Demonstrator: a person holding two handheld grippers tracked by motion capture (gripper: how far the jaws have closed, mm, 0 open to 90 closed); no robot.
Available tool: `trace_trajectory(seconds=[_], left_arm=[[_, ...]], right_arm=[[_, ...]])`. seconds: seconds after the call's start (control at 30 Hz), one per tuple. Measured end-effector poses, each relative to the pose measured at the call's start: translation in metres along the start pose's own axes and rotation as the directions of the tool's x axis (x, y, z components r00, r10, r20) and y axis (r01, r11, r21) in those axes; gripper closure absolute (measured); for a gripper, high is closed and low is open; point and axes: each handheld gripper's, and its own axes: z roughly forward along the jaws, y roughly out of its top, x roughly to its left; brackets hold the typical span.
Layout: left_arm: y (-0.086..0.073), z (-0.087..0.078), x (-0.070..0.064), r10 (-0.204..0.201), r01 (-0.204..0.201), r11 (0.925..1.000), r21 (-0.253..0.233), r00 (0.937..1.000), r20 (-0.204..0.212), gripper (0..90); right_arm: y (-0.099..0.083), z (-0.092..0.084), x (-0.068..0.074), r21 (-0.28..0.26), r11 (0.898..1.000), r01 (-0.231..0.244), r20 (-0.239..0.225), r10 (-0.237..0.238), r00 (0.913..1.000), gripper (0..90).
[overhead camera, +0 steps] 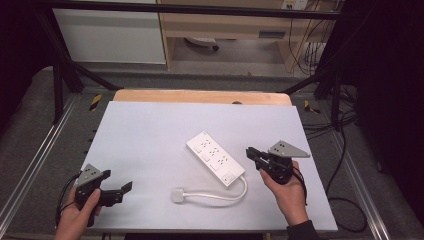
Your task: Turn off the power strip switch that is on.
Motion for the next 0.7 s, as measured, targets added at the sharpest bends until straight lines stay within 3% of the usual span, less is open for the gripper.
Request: trace_trajectory(seconds=[0.13, 0.7], left_arm=[[0.000, 0.000, 0.000, 0.001, -0.001, 1.0000, 0.000, 1.0000, -0.001, 6.8], [0.000, 0.000, 0.000, 0.002, -0.002, 1.0000, 0.001, 1.0000, -0.005, 6.8]], right_arm=[[0.006, 0.002, 0.002, -0.024, 1.000, 0.002, -0.006, -0.002, 1.0000, 85.5], [0.014, 0.018, 0.011, -0.021, 0.999, 0.028, -0.039, -0.028, 0.9988, 90.0]])
